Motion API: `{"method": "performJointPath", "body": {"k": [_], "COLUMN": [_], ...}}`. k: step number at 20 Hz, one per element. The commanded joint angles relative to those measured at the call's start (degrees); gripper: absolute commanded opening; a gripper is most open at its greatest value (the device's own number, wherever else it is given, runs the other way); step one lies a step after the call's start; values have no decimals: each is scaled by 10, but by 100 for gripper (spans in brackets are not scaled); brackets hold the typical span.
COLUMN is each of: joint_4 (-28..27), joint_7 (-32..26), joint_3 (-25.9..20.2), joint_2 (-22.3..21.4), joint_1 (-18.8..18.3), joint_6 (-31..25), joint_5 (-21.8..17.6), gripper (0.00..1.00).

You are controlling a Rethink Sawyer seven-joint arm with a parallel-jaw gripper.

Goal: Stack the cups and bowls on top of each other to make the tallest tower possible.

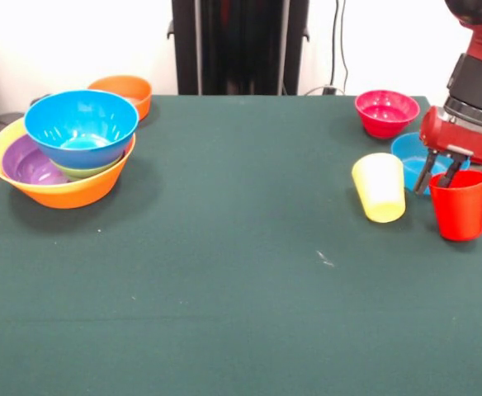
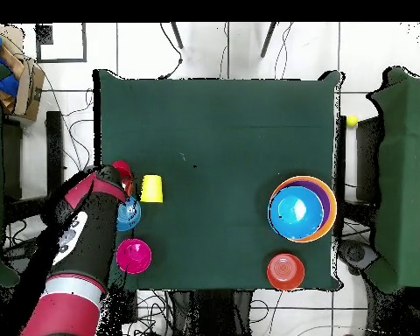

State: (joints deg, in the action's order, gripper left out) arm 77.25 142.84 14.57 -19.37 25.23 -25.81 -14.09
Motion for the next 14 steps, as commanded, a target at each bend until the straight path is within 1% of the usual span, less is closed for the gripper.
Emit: {"method": "performJointPath", "body": {"k": [1, 6, 8, 10, 14], "joint_4": [-14, -14, -4, 12, 62], "joint_7": [24, 21, 18, 6, -41], "joint_3": [-47, -52, -56, -65, -86], "joint_2": [15, 10, 0, -21, -95], "joint_1": [-5, -11, -14, -22, -58], "joint_6": [-18, -10, -4, -4, -12], "joint_5": [10, 10, 9, 9, 1], "gripper": [0, 0, 0, 0, 0]}}
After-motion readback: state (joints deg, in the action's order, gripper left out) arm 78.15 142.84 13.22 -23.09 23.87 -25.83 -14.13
